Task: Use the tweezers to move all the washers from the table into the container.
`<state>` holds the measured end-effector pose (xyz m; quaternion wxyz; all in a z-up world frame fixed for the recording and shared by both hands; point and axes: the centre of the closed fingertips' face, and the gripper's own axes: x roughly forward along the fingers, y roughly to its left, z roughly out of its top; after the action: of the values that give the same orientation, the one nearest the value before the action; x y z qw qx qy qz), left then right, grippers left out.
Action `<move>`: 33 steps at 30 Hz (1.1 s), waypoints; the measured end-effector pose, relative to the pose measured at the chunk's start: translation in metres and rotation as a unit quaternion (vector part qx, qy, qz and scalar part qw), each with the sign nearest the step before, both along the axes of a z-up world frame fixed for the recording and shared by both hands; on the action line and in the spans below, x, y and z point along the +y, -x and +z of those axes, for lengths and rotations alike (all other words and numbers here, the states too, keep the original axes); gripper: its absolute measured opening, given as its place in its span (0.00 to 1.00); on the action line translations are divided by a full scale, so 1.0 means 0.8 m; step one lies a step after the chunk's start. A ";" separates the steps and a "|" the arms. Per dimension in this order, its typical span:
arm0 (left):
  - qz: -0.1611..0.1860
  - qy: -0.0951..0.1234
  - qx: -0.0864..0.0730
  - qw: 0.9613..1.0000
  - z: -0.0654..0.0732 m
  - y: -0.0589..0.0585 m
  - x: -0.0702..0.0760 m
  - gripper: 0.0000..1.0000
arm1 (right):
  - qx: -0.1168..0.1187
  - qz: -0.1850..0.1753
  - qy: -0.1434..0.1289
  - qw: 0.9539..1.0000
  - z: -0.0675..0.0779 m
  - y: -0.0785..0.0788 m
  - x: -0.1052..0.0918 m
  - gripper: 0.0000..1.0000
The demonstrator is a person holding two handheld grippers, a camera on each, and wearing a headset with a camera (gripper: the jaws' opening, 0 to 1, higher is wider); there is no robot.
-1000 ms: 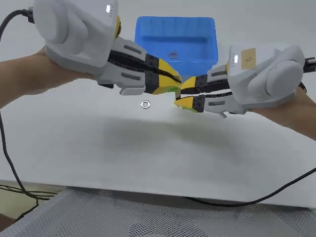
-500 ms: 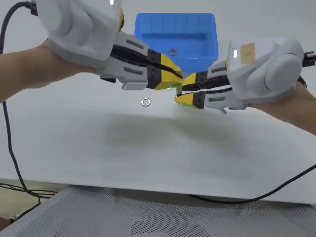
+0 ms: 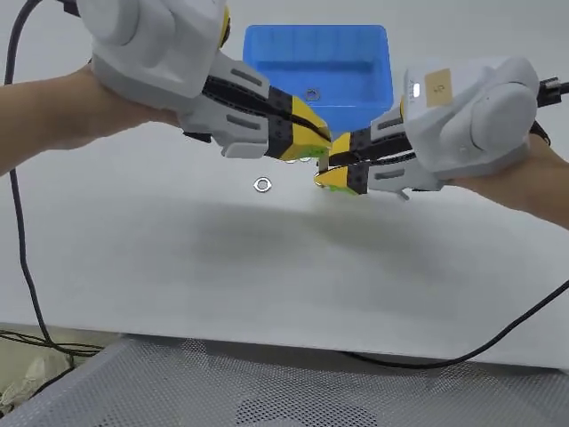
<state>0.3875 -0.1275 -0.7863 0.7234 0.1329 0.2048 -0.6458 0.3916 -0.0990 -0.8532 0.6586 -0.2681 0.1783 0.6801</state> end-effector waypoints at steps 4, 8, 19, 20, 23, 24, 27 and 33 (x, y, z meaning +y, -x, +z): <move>-0.006 -0.003 0.000 1.000 0.002 0.007 0.002 0.06 | -0.003 0.007 0.001 1.000 0.003 0.008 0.001 0.09; -0.005 0.002 0.001 1.000 0.006 0.001 0.010 0.06 | -0.010 0.009 -0.004 1.000 0.013 0.010 0.002 0.09; -0.014 -0.002 -0.040 0.999 0.053 -0.011 0.018 0.06 | -0.051 0.007 -0.025 0.998 0.062 -0.009 0.009 0.09; -0.016 -0.003 -0.043 0.999 0.056 -0.012 0.019 0.06 | -0.054 0.006 -0.026 0.998 0.065 -0.010 0.010 0.09; -0.021 -0.009 -0.053 0.998 0.066 -0.016 0.021 0.06 | -0.067 0.008 -0.027 0.997 0.075 -0.016 0.013 0.09; -0.023 -0.011 -0.058 0.998 0.069 -0.018 0.021 0.06 | -0.070 0.008 -0.028 0.997 0.079 -0.018 0.014 0.09; -0.026 -0.013 -0.066 0.997 0.077 -0.021 0.022 0.06 | -0.077 0.008 -0.030 0.997 0.087 -0.023 0.015 0.09; -0.040 -0.024 -0.075 0.996 0.085 -0.033 0.021 0.06 | -0.086 0.011 -0.034 0.996 0.096 -0.035 0.016 0.09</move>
<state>0.4138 -0.1109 -0.7187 0.7073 0.2061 0.1597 -0.6571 0.4198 -0.0860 -0.7764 0.6730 -0.3053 0.0949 0.6670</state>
